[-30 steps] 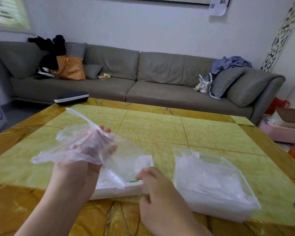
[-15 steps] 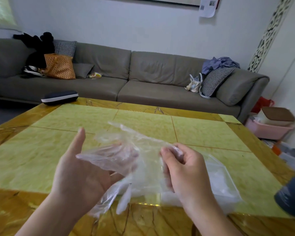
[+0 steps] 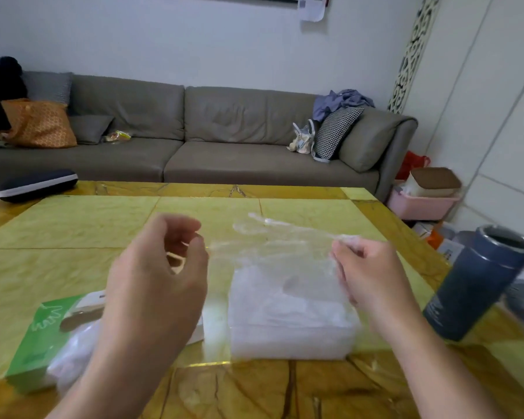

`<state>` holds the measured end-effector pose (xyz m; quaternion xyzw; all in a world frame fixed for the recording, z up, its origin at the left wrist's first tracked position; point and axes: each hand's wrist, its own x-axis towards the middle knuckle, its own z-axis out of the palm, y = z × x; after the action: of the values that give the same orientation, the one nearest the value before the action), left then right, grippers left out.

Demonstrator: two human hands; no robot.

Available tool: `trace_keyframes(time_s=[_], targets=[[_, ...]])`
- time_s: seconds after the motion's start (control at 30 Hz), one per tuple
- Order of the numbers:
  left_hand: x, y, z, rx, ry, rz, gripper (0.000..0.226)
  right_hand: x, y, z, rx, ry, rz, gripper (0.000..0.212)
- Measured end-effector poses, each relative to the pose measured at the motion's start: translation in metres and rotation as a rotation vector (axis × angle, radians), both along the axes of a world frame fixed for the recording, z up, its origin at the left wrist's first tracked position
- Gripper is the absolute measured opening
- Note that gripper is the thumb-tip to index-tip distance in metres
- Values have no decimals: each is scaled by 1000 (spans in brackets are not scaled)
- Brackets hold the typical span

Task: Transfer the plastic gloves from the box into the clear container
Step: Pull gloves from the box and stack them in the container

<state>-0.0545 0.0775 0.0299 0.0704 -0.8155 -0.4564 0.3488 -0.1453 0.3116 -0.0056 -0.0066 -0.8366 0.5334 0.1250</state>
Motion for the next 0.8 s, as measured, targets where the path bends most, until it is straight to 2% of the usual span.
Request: trace_keyframes(time_s=[0.07, 0.1, 0.17, 0.27, 0.33, 0.4, 0.6, 0.67, 0.77, 0.8], targets=[[0, 28, 13, -326, 168, -51, 16, -4, 4, -8, 106, -31, -11, 39], [-6, 41, 12, -444, 130, -146, 17, -7, 1, -13, 156, -41, -4, 37], [-25, 66, -1, -634, -130, -282, 21, -10, -3, -19, 243, -50, 19, 37], [-54, 79, -31, -796, -581, -298, 29, -15, 0, -26, 323, -59, 7, 42], [-66, 74, -43, -805, -803, -321, 36, -18, 5, -28, 384, -58, -41, 45], [-74, 69, -50, -791, -884, -343, 42, -20, 7, -29, 456, -68, -83, 44], [-87, 70, -46, -774, -949, -364, 62, -18, 9, -25, 716, -174, -152, 23], [-90, 71, -45, -793, -969, -364, 59, -13, 6, -23, 790, -202, -158, 26], [-91, 77, -48, -854, -965, -361, 44, -6, -1, -17, 836, -182, -150, 17], [-91, 78, -50, -866, -956, -360, 40, -5, -3, -15, 858, -151, -137, 30]])
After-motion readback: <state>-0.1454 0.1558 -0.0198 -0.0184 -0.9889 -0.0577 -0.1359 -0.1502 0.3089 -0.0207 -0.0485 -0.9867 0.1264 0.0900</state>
